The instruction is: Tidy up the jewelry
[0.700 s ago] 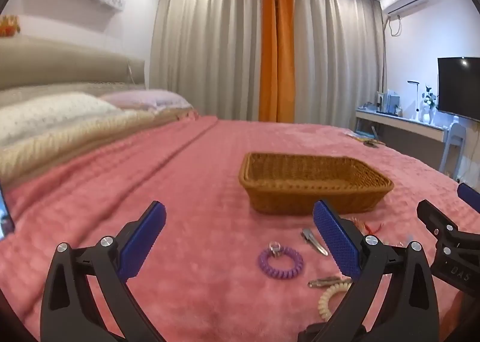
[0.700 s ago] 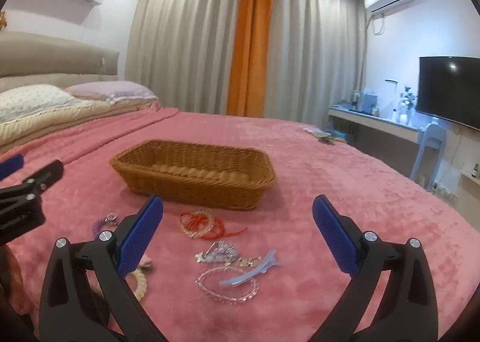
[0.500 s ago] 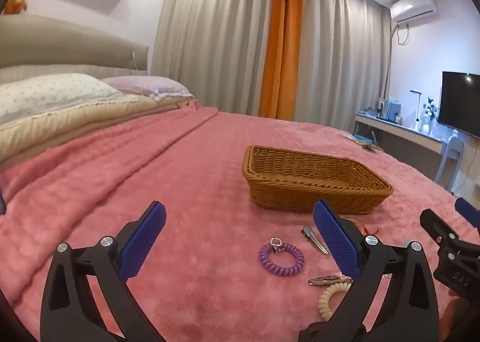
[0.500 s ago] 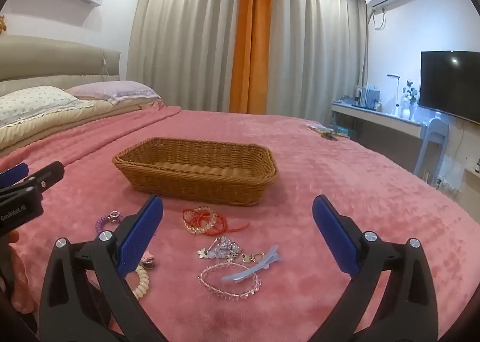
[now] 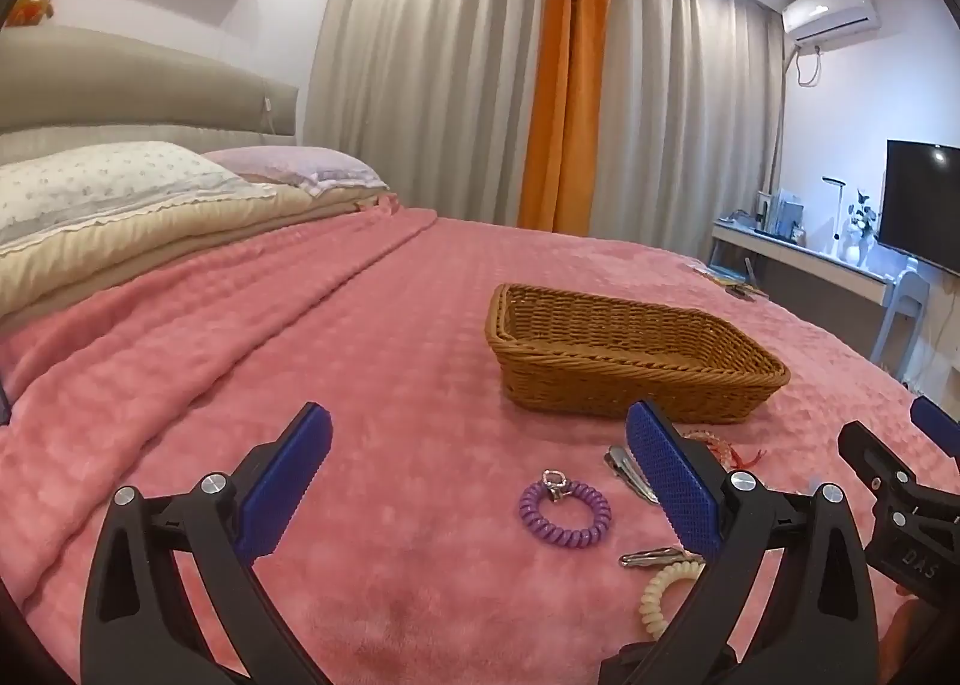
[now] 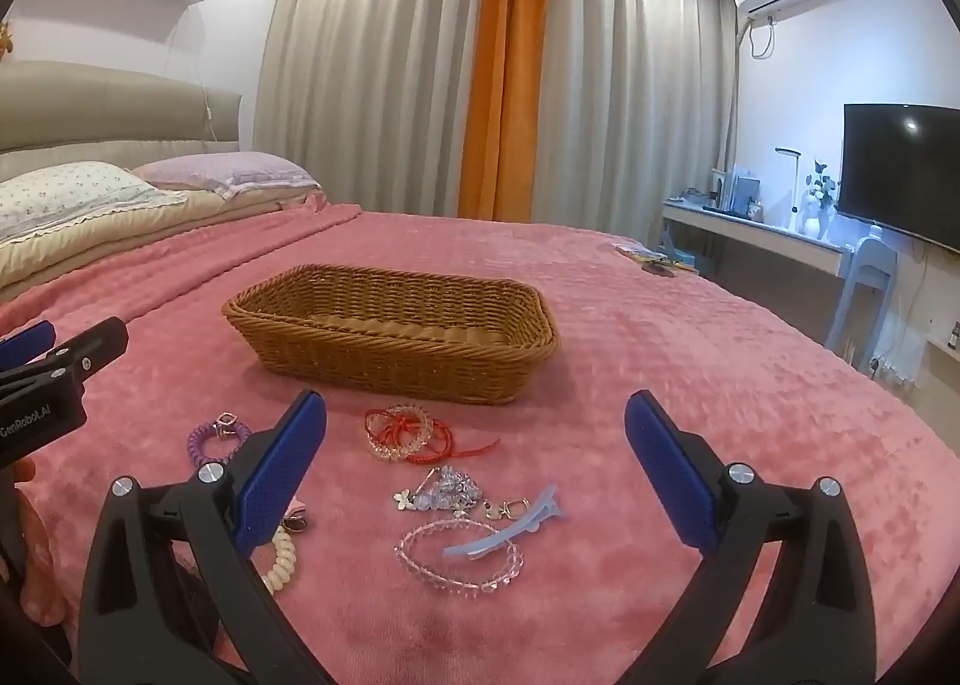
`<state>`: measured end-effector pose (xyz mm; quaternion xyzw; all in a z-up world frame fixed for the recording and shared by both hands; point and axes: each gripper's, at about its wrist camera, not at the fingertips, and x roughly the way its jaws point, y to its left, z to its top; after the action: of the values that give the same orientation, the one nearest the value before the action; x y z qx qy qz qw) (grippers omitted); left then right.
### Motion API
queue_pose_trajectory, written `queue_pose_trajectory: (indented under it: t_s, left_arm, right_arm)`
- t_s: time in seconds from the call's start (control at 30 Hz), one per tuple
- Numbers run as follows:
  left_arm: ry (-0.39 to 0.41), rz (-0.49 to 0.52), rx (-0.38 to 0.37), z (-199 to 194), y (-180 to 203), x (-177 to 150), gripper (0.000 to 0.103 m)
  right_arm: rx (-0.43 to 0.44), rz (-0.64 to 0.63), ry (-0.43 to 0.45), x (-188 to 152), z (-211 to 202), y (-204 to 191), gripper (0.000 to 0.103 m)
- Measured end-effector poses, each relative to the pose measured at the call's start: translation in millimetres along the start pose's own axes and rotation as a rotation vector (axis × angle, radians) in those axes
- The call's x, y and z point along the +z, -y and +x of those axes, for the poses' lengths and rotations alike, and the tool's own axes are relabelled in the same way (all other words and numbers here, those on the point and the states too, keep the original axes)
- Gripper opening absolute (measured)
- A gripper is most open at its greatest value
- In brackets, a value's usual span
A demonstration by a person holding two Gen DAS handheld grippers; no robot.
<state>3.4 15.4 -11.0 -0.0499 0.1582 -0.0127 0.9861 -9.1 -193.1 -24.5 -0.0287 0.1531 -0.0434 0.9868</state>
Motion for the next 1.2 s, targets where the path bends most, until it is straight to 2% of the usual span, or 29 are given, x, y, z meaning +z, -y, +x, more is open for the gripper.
queue_pose_trajectory:
  t_s: [1.2]
  left_arm:
    - [-0.017, 0.005, -0.009, 6.4, 0.5, -3.9, 0.096]
  right_arm:
    - [0.007, 0.033, -0.026, 0.7, 5.4, 7.2, 0.095]
